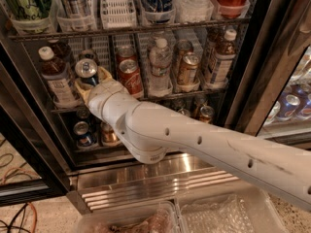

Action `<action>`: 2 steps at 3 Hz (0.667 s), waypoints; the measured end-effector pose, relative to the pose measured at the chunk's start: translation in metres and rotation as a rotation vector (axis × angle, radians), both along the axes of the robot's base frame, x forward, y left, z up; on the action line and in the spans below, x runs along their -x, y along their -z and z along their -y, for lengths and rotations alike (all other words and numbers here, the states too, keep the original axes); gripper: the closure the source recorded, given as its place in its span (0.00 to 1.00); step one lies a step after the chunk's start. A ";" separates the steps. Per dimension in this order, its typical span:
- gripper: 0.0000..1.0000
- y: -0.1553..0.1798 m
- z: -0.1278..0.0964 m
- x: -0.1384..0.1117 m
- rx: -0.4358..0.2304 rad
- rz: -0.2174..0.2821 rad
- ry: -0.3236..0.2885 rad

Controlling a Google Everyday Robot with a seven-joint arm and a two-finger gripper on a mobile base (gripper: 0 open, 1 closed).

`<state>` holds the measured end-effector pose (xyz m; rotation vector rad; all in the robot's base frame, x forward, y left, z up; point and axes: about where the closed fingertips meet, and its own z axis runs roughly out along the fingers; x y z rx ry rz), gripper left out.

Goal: Pick redbull can from middle shelf of fridge

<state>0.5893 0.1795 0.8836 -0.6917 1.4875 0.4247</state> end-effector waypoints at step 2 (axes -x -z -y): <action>1.00 -0.018 0.022 0.026 0.053 0.043 -0.002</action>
Offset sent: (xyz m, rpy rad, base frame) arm -0.0451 -0.0421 0.0249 -0.0982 -0.0564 -0.0011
